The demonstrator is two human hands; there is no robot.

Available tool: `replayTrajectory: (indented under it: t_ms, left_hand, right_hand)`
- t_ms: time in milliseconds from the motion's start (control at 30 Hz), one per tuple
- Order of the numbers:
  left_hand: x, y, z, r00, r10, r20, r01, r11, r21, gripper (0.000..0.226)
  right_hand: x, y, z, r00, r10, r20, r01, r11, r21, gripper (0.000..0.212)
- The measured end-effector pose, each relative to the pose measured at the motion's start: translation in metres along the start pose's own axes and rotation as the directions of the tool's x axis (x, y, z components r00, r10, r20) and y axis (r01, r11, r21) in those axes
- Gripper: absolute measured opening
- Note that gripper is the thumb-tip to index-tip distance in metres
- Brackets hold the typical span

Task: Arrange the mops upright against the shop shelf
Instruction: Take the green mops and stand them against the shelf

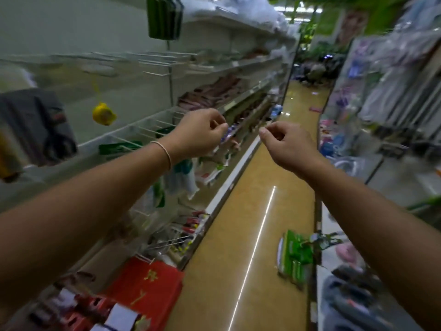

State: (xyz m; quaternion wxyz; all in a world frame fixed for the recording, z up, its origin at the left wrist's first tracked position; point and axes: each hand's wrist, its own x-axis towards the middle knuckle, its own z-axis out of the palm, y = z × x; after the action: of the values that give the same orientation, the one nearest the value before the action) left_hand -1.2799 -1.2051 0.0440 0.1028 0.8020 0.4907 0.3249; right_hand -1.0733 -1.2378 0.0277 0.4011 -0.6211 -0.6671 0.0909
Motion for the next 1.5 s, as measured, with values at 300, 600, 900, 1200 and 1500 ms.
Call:
replayTrajectory:
  t_ms: [300, 600, 900, 1200, 1500]
  left_hand:
    - [0.083, 0.031, 0.083, 0.987, 0.099, 0.126, -0.085, 0.990, -0.113, 0.030]
    - [0.211, 0.016, 0.173, 0.956, 0.196, 0.219, -0.159, 0.972, -0.174, 0.034]
    - [0.351, -0.015, 0.241, 0.918, 0.279, 0.282, -0.185, 0.930, -0.316, 0.033]
    - [0.432, -0.039, 0.297, 0.883, 0.327, 0.338, -0.204, 0.914, -0.352, 0.032]
    - [0.530, -0.044, 0.374, 0.854, 0.311, 0.417, -0.191, 0.933, -0.306, 0.031]
  right_hand:
    - [0.035, 0.105, -0.040, 0.977, 0.177, -0.116, -0.182, 0.983, -0.037, 0.031]
    - [0.136, 0.188, -0.033, 0.937, 0.294, -0.189, -0.313, 0.947, -0.077, 0.033]
    - [0.243, 0.267, -0.031, 0.849, 0.444, -0.287, -0.481, 0.874, -0.069, 0.018]
    - [0.311, 0.332, -0.023, 0.798, 0.508, -0.325, -0.543, 0.839, -0.021, 0.024]
    - [0.405, 0.431, -0.007, 0.798, 0.537, -0.273, -0.547, 0.836, 0.046, 0.028]
